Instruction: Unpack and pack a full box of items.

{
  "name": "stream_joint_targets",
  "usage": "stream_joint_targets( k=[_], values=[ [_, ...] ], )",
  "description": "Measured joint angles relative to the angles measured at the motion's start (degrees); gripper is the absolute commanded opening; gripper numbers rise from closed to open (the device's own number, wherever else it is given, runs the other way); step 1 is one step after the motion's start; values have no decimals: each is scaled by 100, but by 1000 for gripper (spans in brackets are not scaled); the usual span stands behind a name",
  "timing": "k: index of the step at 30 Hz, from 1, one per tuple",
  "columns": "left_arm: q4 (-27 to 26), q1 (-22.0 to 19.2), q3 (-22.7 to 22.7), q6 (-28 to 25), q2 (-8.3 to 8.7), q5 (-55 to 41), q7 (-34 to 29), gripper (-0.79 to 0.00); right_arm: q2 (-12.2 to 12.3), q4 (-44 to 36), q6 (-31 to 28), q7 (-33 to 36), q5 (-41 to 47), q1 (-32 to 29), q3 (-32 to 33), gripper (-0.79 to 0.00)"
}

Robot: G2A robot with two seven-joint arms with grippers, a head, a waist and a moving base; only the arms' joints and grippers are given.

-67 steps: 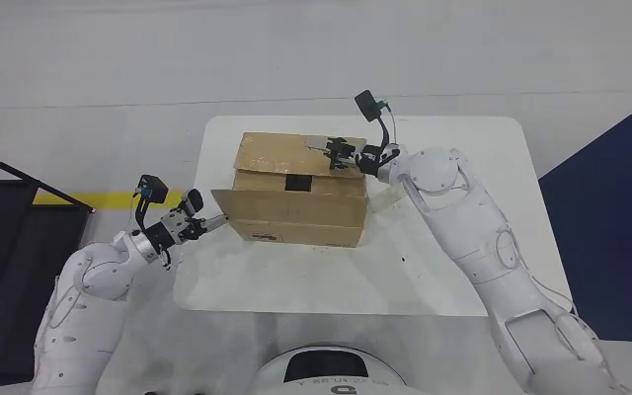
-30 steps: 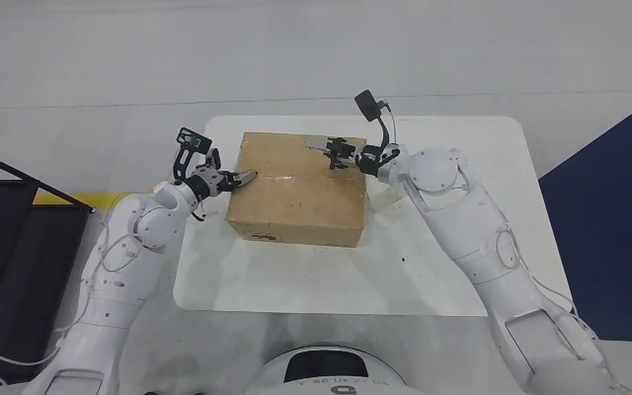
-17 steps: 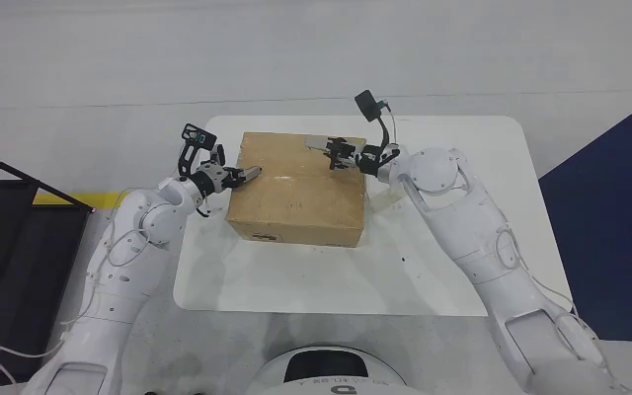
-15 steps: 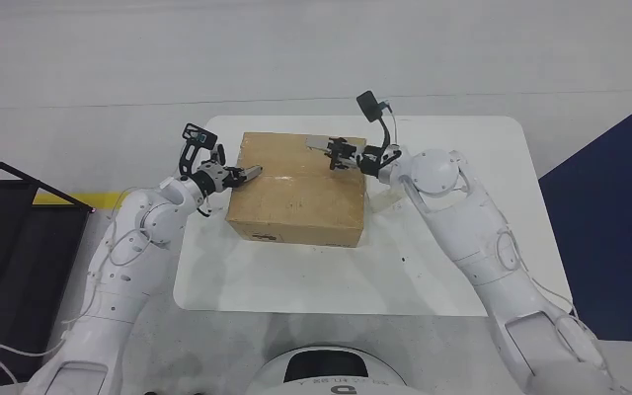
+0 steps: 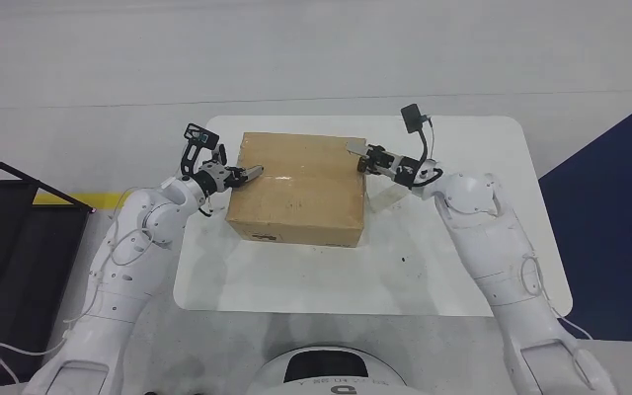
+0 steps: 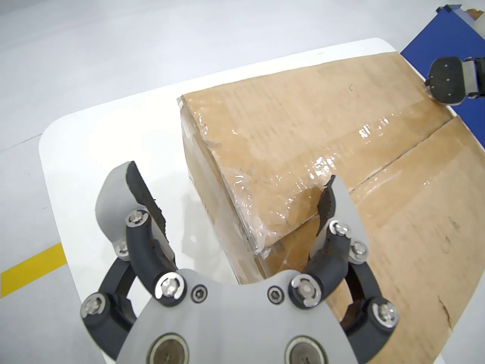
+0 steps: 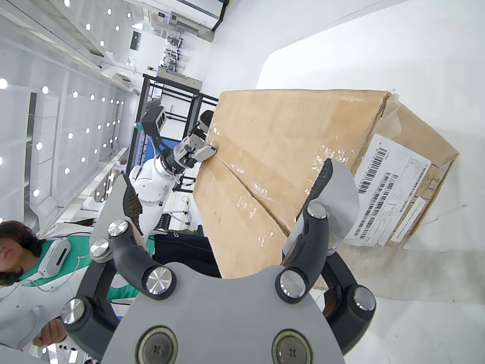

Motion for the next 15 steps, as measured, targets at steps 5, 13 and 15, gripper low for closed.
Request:
stream_joint_targets(
  k=[5,13,15],
  values=[
    [0,0,0,0,0,0,0,0,0,0,0,0,0,0,0,0],
    [0,0,0,0,0,0,0,0,156,-389,-901,16,-568,-605,413,0],
    [0,0,0,0,0,0,0,0,235,-512,-1379,-110,-702,-945,774,0]
  ],
)
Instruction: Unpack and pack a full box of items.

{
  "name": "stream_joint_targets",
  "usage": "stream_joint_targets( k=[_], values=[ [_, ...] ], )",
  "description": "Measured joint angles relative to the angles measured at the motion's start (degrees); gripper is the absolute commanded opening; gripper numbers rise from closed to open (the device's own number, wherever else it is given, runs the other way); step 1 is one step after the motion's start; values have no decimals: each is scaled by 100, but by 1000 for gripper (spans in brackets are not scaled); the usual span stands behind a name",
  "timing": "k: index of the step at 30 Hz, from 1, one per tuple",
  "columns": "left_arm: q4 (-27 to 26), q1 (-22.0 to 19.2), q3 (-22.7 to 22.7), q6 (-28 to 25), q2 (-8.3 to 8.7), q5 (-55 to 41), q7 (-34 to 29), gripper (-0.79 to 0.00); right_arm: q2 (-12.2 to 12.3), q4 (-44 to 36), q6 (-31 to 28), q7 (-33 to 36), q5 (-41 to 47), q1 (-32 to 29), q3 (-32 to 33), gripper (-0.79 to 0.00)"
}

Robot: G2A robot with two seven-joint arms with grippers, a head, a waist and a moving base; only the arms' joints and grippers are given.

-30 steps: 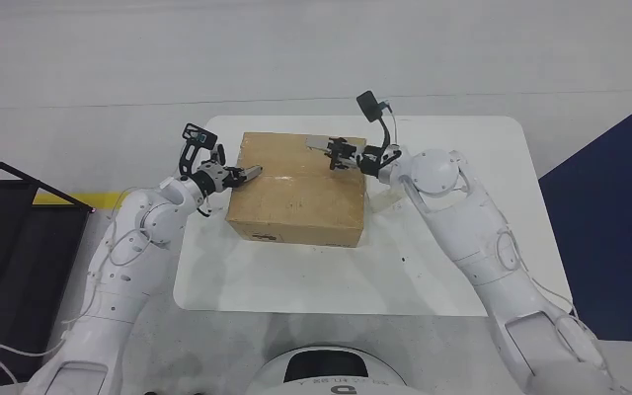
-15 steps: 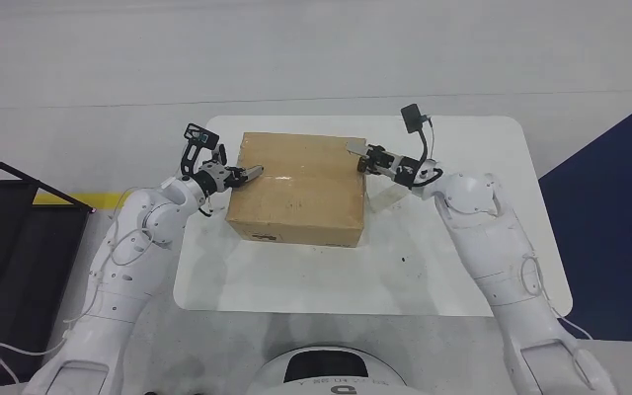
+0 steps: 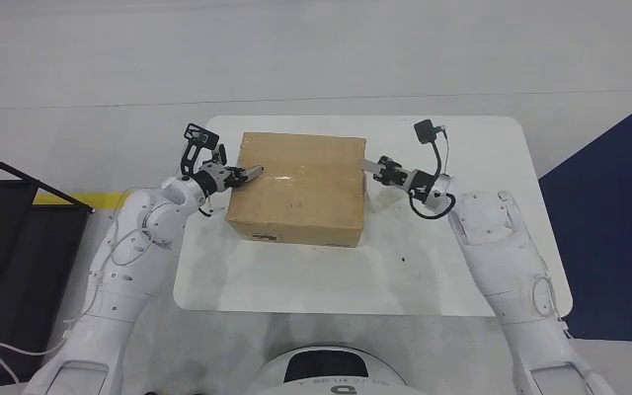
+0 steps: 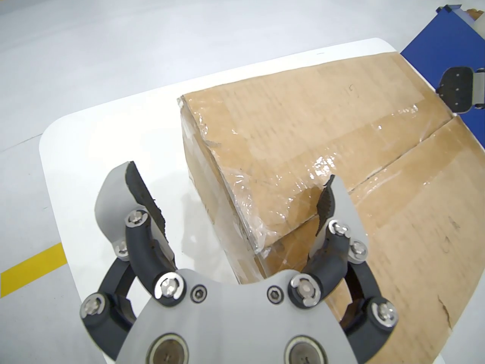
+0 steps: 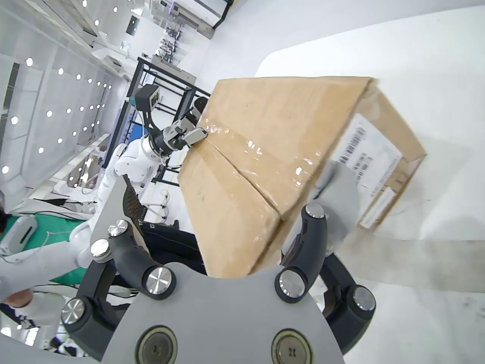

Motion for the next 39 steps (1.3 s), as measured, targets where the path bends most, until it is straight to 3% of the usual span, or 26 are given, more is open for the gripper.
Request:
stream_joint_targets(
  k=[5,8,11,21,29,39],
  values=[
    [0,0,0,0,0,0,0,0,136,-239,-839,-479,-342,-749,813,0],
    [0,0,0,0,0,0,0,0,165,-363,-551,-1041,-1354,-1010,981,0],
    [0,0,0,0,0,0,0,0,165,-430,-178,-1183,-2184,-1076,894,0],
    [0,0,0,0,0,0,0,0,171,-491,-226,-1196,-2148,-1078,829,0],
    [0,0,0,0,0,0,0,0,240,-1313,-398,-1428,-4799,-1597,373,0],
    [0,0,0,0,0,0,0,0,208,-1496,-12,-1608,-5799,-1676,-154,0]
  ],
)
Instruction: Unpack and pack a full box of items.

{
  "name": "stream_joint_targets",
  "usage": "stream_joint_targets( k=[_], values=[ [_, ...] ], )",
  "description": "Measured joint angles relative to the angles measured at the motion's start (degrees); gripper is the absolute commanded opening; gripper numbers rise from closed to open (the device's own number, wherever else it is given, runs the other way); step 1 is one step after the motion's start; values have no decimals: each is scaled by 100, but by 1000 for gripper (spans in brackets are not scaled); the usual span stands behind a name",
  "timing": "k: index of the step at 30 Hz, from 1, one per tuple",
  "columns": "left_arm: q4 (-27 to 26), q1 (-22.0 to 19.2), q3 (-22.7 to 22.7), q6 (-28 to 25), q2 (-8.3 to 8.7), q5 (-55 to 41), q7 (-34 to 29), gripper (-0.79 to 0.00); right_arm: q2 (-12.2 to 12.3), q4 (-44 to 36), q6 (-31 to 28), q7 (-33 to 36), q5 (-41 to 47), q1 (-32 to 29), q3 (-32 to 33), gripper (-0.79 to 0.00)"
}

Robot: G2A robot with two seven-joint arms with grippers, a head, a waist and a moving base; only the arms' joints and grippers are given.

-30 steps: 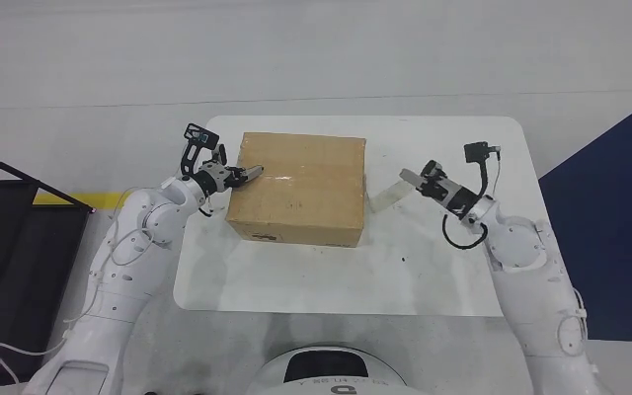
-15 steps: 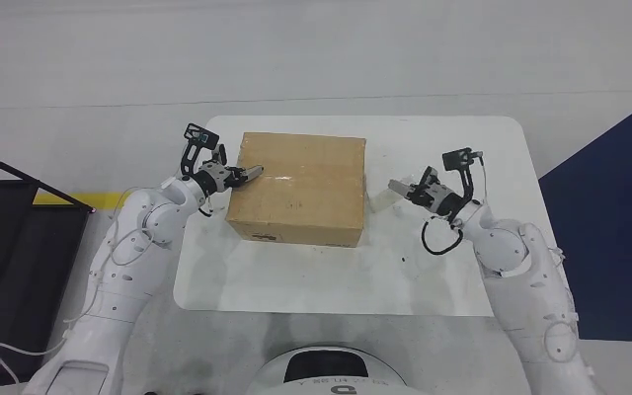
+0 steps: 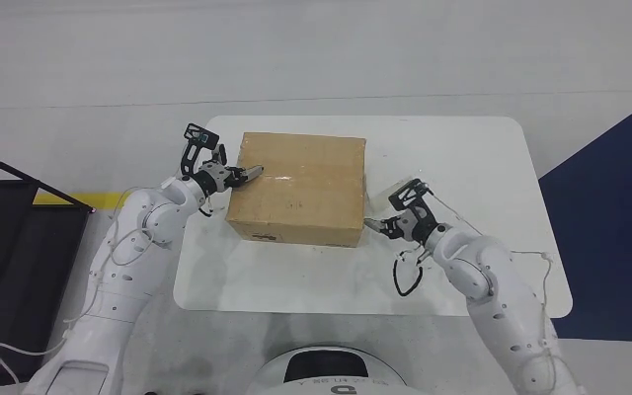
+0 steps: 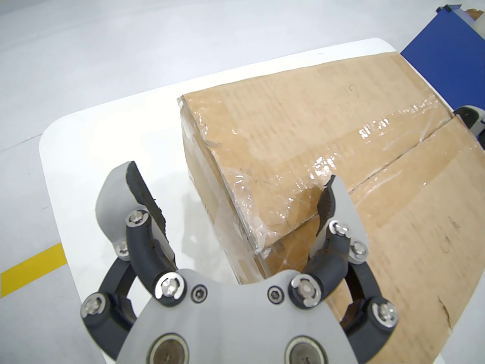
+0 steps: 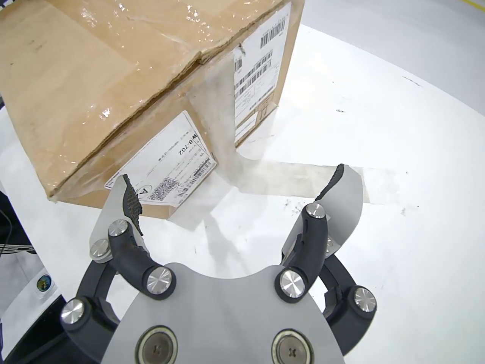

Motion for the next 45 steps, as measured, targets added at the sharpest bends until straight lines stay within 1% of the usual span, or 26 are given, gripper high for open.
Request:
stream_joint_targets(
  k=[4,8,19,27,31,35,39,45],
  values=[
    [0,0,0,0,0,0,0,0,-48,125,265,-102,-150,205,-270,0],
    [0,0,0,0,0,0,0,0,-80,244,273,-344,-125,356,-417,0],
    [0,0,0,0,0,0,0,0,-183,738,462,-542,118,832,-747,0],
    [0,0,0,0,0,0,0,0,-328,1176,1109,-463,-99,1427,-1203,0],
    [0,0,0,0,0,0,0,0,-385,1366,1333,-535,-71,1616,-1303,0],
    [0,0,0,0,0,0,0,0,-454,1508,1787,-684,-46,1742,-1362,0],
    [0,0,0,0,0,0,0,0,-527,1523,2416,-991,71,1754,-1363,0],
    [0,0,0,0,0,0,0,0,-571,1238,2883,-1470,215,1497,-1249,0]
  ],
)
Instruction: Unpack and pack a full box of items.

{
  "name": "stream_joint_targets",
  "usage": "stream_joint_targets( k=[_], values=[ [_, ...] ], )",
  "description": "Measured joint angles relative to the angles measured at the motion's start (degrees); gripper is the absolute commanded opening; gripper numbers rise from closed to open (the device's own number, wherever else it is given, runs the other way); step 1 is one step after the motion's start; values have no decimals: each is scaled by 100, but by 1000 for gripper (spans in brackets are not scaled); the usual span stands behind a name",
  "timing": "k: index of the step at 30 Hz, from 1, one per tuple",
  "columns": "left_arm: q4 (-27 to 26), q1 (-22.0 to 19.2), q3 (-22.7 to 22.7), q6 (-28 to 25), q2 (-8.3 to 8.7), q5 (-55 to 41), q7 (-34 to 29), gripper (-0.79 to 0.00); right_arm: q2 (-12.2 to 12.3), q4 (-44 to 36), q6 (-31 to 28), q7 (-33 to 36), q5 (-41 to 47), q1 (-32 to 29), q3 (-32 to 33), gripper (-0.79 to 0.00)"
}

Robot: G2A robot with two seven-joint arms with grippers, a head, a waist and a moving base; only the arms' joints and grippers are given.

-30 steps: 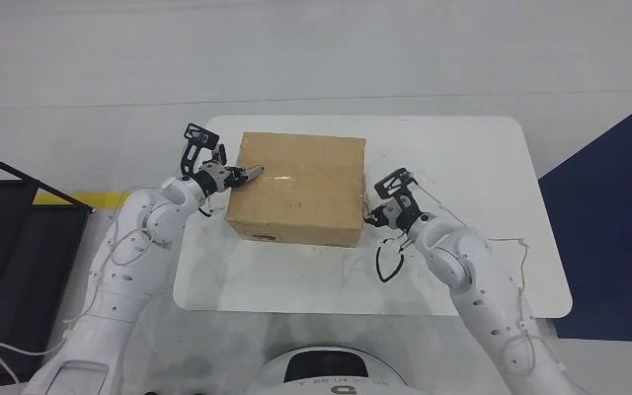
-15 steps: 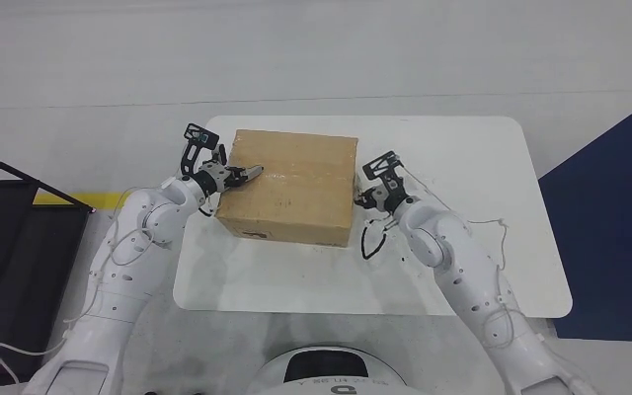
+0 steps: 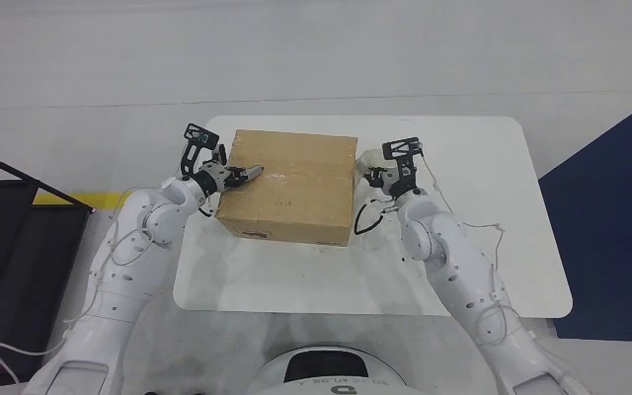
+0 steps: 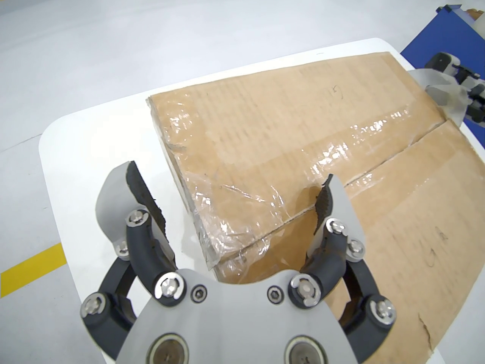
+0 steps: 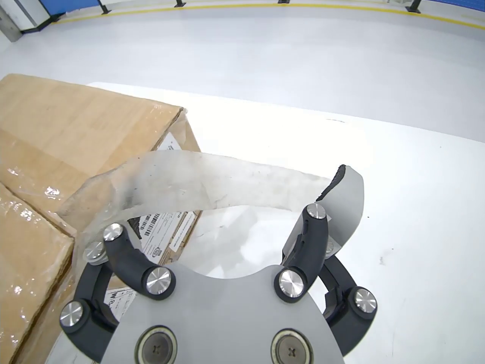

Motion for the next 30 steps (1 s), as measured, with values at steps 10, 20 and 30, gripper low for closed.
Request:
stream_joint_targets(
  k=[10,20,30],
  values=[
    [0,0,0,0,0,0,0,0,6,-893,449,-191,-316,-628,199,0],
    [0,0,0,0,0,0,0,0,-147,-1413,966,709,-1264,-530,-654,0],
    [0,0,0,0,0,0,0,0,-425,-1144,996,1321,-1429,154,-1504,0]
  ],
)
